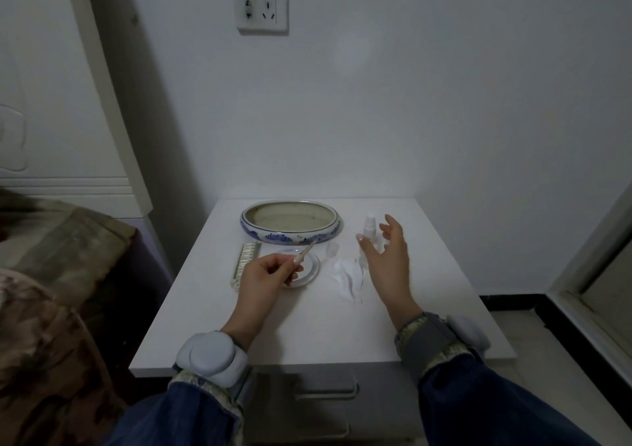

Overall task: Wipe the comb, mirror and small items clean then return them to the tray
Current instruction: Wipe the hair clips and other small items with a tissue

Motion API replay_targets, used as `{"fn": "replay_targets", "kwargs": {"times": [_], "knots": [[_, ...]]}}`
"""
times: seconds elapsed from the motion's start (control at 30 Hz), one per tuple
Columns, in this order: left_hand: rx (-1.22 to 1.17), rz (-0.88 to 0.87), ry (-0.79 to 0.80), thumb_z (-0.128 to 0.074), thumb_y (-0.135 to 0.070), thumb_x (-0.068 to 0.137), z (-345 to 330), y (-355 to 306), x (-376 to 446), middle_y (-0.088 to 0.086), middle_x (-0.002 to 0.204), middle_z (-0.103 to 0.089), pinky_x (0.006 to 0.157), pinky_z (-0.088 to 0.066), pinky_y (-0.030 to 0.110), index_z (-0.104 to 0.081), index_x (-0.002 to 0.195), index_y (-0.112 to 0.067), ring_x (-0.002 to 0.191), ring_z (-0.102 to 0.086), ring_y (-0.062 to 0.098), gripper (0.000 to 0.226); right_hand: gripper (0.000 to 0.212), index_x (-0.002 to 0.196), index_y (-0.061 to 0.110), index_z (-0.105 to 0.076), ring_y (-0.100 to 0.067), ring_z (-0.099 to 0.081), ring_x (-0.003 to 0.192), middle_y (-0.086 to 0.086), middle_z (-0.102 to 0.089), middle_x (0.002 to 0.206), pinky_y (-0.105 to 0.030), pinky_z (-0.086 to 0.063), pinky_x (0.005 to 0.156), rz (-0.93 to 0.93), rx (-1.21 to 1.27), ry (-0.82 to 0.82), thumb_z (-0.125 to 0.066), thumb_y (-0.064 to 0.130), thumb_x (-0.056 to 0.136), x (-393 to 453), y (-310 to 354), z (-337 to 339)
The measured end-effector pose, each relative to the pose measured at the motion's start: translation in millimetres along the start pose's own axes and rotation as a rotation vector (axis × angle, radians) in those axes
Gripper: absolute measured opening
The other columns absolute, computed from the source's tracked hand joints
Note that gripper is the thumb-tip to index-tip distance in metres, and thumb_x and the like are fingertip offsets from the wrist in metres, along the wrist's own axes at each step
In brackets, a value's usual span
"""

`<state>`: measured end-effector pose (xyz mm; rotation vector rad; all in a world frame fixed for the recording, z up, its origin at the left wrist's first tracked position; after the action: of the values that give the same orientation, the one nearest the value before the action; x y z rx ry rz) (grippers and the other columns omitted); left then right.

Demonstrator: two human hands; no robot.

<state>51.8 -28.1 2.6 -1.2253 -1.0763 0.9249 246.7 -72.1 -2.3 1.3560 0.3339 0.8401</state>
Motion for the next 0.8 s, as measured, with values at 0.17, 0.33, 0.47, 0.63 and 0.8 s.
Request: {"fn": "replay_targets", "kwargs": {"times": [0.17, 0.33, 0.47, 0.63, 0.8], "knots": [[-0.004, 0.005, -0.014, -0.061, -0.004, 0.086, 0.4, 2.6, 1.2, -0.007, 0.054, -0.064, 0.053, -0.043, 0.009, -0.068, 0.070, -0.010, 0.050, -0.053, -0.002, 0.018, 0.057, 0.138, 0.019, -0.035, -0.019, -0.052, 0.114, -0.005, -0.051, 0.132, -0.019, -0.035, 0.083, -0.079, 0.033, 0.093, -0.062, 0.015, 0.087, 1.3, -7.4, -5.2], [-0.012, -0.013, -0.013, -0.062, -0.006, 0.086, -0.5, 1.7, 2.0, -0.006, 0.057, -0.064, 0.054, -0.043, 0.011, -0.068, 0.071, -0.009, 0.050, -0.052, -0.001, 0.017, 0.047, 0.131, 0.019, -0.041, -0.018, -0.055, 0.098, -0.003, -0.058, 0.111, -0.011, -0.041, 0.069, -0.044, 0.063, 0.036, -0.059, 0.010, 0.089, -0.9, -0.2, -2.3], [-0.026, -0.014, -0.026, -0.063, -0.010, 0.086, -3.8, 1.4, 2.9, 0.001, 0.061, -0.062, 0.055, -0.043, 0.011, -0.067, 0.070, -0.009, 0.049, -0.050, 0.000, 0.017, 0.043, 0.128, 0.026, -0.039, -0.015, -0.058, 0.081, 0.002, -0.057, 0.091, -0.025, -0.050, 0.070, -0.116, 0.395, 0.129, -0.052, 0.008, 0.092, -5.1, 17.5, -0.9], [-0.046, -0.022, -0.036, -0.062, -0.010, 0.087, -11.8, 0.3, 2.8, 0.001, 0.061, -0.060, 0.055, -0.044, 0.010, -0.066, 0.073, -0.006, 0.049, -0.050, -0.001, 0.015, 0.053, 0.124, 0.033, -0.047, -0.015, -0.046, 0.046, -0.008, -0.053, 0.065, -0.020, -0.036, 0.042, -0.256, 0.650, 0.303, -0.041, -0.001, 0.084, -11.4, 24.9, -3.4], [-0.088, 0.000, -0.047, -0.063, -0.013, 0.087, -14.2, 1.9, 5.6, -0.009, 0.055, -0.063, 0.057, -0.046, 0.012, -0.068, 0.075, -0.008, 0.052, -0.052, 0.000, 0.014, 0.055, 0.126, 0.032, -0.048, -0.014, -0.038, 0.034, -0.008, -0.047, 0.058, -0.014, -0.028, 0.035, -0.300, 0.852, 0.502, -0.030, -0.001, 0.085, -14.8, 30.5, -5.2]]}}
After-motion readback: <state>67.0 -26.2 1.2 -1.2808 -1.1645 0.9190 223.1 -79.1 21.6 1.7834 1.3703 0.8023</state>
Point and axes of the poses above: each hand's wrist, its own x-axis towards the middle knuckle, its own z-axis out of the back of the hand, y = z × x, the point moved 3 cm from there along x, towards the middle knuckle
